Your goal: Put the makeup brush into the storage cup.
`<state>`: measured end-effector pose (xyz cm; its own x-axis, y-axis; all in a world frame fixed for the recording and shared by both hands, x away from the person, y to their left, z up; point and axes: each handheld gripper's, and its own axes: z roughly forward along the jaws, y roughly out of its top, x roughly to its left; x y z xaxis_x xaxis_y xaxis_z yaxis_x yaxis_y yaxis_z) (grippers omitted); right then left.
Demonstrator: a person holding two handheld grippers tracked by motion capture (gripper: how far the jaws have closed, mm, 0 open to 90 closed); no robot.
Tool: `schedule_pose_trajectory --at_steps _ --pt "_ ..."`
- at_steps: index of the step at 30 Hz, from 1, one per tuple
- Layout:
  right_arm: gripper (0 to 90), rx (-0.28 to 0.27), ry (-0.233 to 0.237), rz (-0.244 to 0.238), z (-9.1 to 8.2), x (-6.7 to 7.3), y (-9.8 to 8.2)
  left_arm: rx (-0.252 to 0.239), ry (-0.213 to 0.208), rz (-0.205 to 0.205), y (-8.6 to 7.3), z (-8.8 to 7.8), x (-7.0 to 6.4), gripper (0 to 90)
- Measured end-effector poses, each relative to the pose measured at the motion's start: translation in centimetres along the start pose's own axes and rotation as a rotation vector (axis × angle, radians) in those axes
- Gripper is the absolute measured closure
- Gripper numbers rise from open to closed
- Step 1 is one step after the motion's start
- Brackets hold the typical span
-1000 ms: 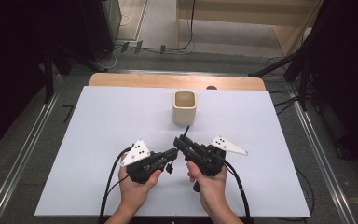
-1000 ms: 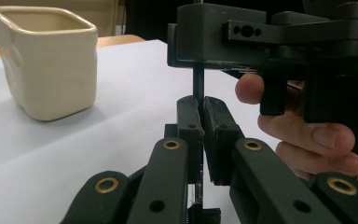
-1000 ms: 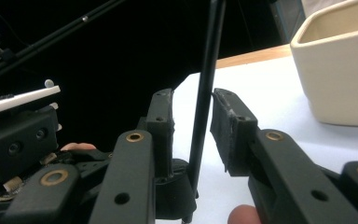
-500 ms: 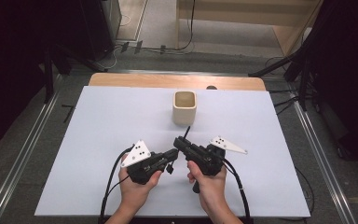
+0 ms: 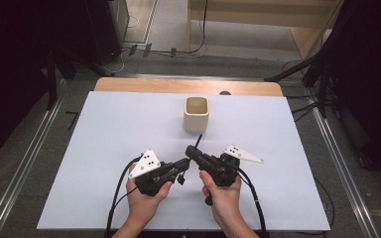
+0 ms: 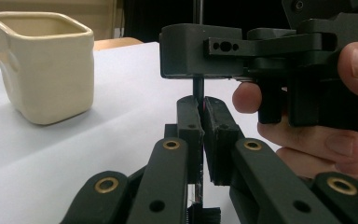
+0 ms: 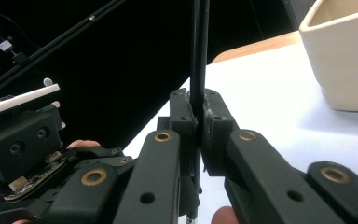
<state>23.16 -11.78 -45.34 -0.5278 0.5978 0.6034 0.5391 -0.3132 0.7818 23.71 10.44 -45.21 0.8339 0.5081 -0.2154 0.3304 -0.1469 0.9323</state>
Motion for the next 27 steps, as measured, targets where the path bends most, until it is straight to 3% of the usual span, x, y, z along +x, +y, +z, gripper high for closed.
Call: schedule_pose_trajectory --at_steps 11,13,17,20,23,27 --pt "87.4 -0.004 0.009 -0.028 -0.1 0.1 0.1 -0.016 -0.022 -0.015 -0.1 -0.1 0.2 85.4" --pt "87.4 -0.010 -0.024 -0.066 -0.2 0.1 0.2 -0.037 -0.035 -0.030 0.0 -0.4 0.5 73.3" --pt "87.3 -0.023 -0.088 -0.129 -0.7 -0.3 0.6 -0.035 -0.021 -0.039 0.2 -0.9 1.1 66.2" --pt "87.3 -0.025 -0.151 -0.207 -1.0 -0.3 0.7 -0.038 -0.008 -0.048 0.5 -1.4 1.6 63.8" --pt "87.3 -0.024 -0.214 -0.350 -0.9 0.2 0.5 -0.058 0.017 -0.045 0.9 -2.1 1.9 60.4" --pt "87.3 -0.016 -0.270 -0.529 -0.6 1.1 0.1 -0.039 0.006 -0.025 1.7 -2.8 2.2 58.5"
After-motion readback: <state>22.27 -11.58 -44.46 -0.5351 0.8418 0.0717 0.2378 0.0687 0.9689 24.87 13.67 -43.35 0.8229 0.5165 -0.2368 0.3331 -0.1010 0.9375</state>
